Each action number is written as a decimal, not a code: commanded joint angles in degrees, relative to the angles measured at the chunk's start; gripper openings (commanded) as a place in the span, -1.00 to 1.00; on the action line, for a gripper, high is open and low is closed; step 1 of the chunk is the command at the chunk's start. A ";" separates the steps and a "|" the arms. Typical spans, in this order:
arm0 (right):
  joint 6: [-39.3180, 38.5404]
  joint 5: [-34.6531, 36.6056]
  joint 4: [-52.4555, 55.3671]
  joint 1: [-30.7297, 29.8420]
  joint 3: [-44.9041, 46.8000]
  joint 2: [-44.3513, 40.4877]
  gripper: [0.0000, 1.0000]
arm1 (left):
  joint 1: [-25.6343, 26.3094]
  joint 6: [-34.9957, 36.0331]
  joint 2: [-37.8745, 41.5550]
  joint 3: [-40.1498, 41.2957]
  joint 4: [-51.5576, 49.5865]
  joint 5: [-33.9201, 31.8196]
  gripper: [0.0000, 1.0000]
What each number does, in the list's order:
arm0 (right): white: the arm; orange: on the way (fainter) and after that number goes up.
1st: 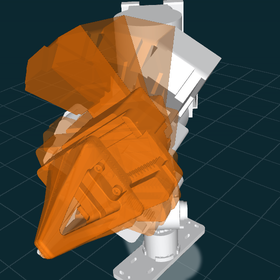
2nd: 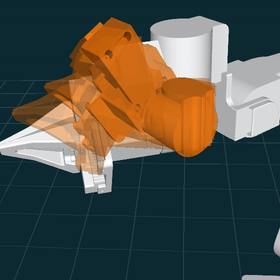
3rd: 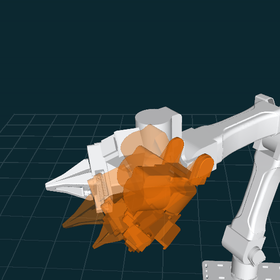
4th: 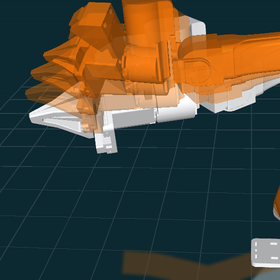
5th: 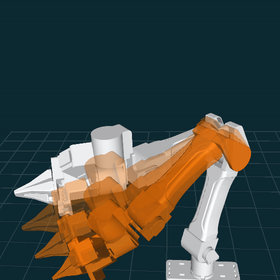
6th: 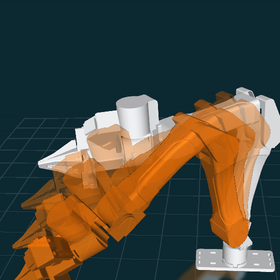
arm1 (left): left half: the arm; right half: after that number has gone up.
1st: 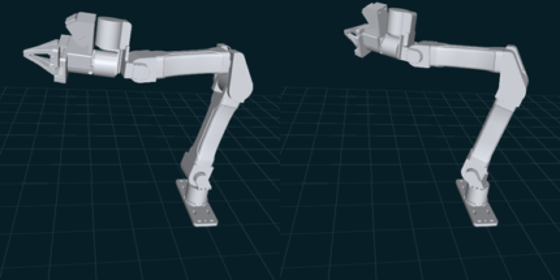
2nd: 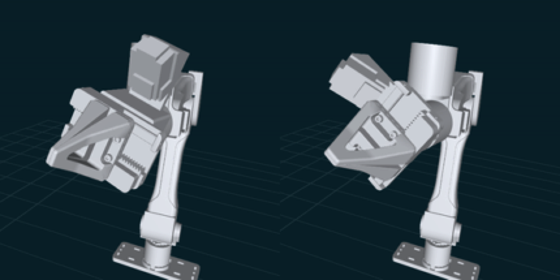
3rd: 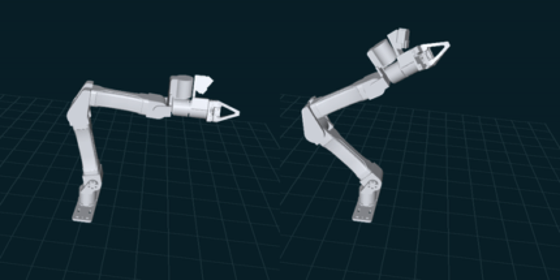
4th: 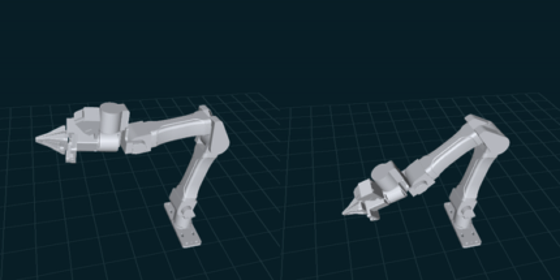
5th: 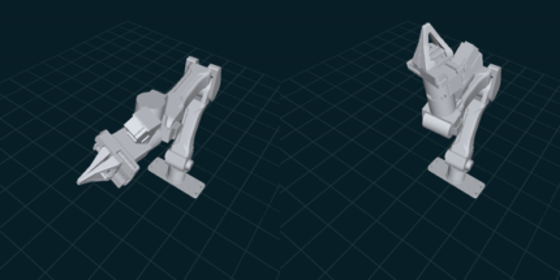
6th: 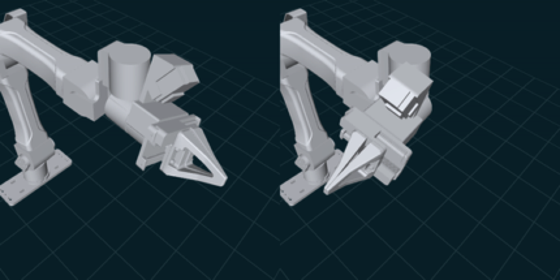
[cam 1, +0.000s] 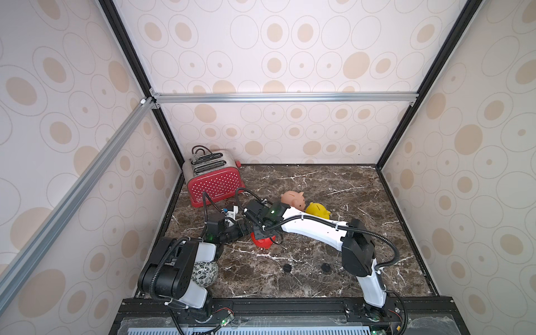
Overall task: Close piggy banks
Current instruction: Screw the knob on the piggy bank.
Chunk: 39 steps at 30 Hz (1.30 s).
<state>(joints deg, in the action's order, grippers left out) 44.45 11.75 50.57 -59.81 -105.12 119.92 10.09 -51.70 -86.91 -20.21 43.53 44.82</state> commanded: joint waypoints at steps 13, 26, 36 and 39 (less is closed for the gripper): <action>0.60 -0.89 1.55 1.28 1.56 0.24 -1.00 | 0.33 1.27 0.80 2.09 -1.52 1.08 0.89; 6.36 -1.20 5.34 1.74 -0.07 0.75 -1.00 | 0.37 1.79 0.86 2.60 -2.83 0.12 0.40; 14.33 -1.52 7.99 1.81 -0.61 1.19 -1.00 | 0.96 1.59 2.01 3.44 -3.31 -0.55 0.36; 17.14 -1.96 8.76 1.91 -0.74 1.54 -1.00 | 1.89 1.61 2.36 3.16 -3.96 -1.12 0.36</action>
<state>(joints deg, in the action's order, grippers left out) 56.49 9.63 51.94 -59.00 -106.17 119.77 11.09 -49.04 -84.42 -18.20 44.60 44.47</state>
